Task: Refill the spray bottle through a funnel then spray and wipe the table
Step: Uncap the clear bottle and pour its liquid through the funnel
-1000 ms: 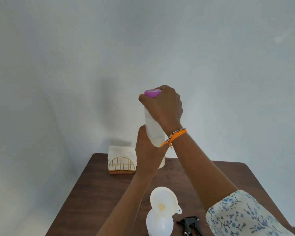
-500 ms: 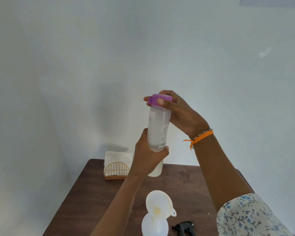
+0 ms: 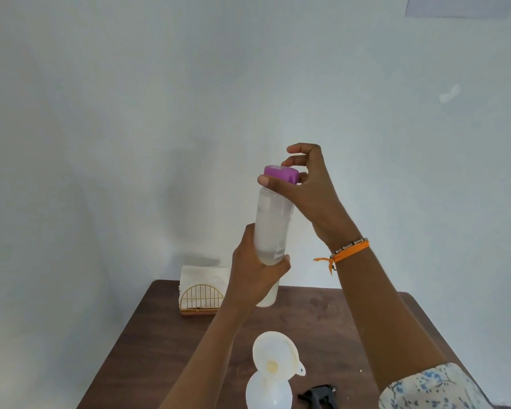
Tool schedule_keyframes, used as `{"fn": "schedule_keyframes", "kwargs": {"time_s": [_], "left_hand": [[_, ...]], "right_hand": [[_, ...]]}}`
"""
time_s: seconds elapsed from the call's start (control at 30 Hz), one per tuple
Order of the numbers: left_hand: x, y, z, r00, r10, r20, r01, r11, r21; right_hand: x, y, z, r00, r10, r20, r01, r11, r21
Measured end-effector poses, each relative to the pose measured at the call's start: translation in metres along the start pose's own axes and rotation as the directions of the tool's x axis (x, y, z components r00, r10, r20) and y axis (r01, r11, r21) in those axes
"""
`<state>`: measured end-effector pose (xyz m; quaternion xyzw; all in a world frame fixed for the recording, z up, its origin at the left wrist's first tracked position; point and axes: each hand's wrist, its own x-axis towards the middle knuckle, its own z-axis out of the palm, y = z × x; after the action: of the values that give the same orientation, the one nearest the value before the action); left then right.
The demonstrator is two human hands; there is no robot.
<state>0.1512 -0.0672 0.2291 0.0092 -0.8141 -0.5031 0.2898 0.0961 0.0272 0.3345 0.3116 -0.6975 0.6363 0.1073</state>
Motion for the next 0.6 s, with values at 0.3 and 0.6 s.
{"fn": "schedule_keyframes", "kwargs": {"time_s": [0.3, 0.6], "left_hand": [[-0.001, -0.003, -0.002, 1.0, -0.018, 0.005, 0.018, 0.998, -0.059], [0.001, 0.002, 0.003, 1.0, -0.01, 0.016, 0.01, 0.999, -0.033]], "right_hand": [[-0.001, 0.015, -0.032, 0.997, 0.077, -0.016, -0.075, 0.988, 0.134], [-0.003, 0.005, -0.011, 0.997, -0.048, -0.061, 0.049, 0.999, 0.006]]}}
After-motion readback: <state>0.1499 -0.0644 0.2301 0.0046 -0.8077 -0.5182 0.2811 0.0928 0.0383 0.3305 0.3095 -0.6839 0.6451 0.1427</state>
